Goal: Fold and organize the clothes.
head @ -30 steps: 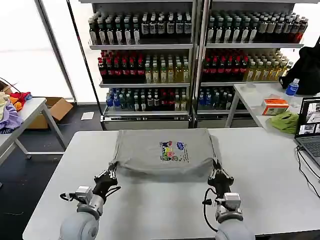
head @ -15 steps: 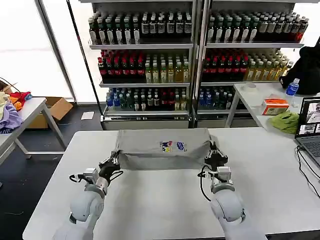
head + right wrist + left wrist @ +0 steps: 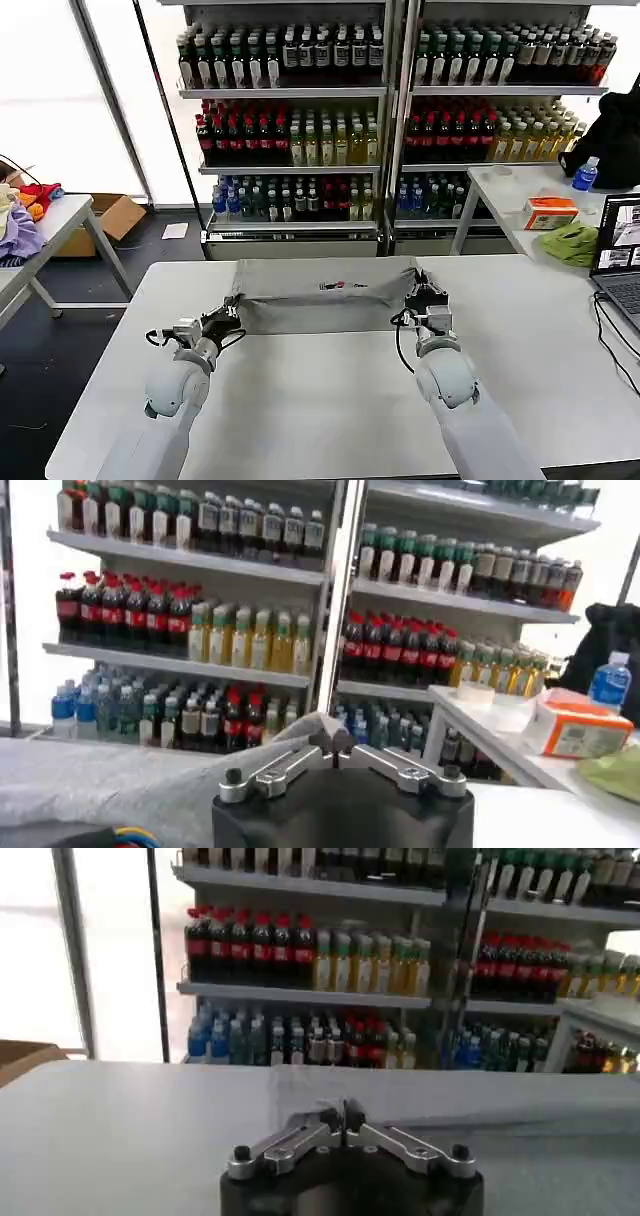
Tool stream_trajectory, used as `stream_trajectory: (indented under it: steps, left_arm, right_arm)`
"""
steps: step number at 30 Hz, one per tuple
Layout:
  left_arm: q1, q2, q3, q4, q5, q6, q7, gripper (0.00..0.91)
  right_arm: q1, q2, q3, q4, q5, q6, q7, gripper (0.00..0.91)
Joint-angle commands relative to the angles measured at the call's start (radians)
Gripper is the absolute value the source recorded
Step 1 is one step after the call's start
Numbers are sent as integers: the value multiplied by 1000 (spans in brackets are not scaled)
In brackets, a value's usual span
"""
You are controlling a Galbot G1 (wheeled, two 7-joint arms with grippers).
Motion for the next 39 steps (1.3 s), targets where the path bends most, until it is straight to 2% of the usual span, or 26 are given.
stream_trajectory:
  steps: [1,3,4,6,7,10,13,19,25,29,39]
  left_arm:
    - [-33,2,4,38,-4,45,-1,907]
    - [-27,1,2,27,-5,52,-2,907]
    - [-22,1,1,18,-5,58,-5,907]
    - [-13,2,0,-1,-7,67,-10,907]
    - [-2,4,-4,-25,-12,74,-14,907]
    - [22,12,-15,-95,-48,112,-30,907]
    - [41,23,-28,-143,-63,131,-39,907]
    - [75,26,-42,-181,-59,135,-44,907]
    - [134,26,-44,-230,-21,134,-43,907]
    - [156,19,-49,-245,-5,131,-45,907]
    - [172,18,-65,-220,35,124,-55,907]
  right_arm:
    - [48,24,-16,-82,31,-41,3,907]
    - [51,36,-16,-87,55,-52,16,907]
    - [58,49,-14,-86,132,-69,51,907]
    - [67,74,-9,-81,223,-96,105,907]
    - [76,92,-2,-78,307,-119,158,907]
    - [106,126,11,-53,479,-156,283,907]
    - [117,146,12,-32,483,-148,327,907]
    - [77,109,4,43,420,-155,327,907]
    - [-26,45,17,139,300,-167,288,907]
    - [-96,12,32,171,226,-148,265,907]
    - [-187,-73,44,222,159,-199,225,907]
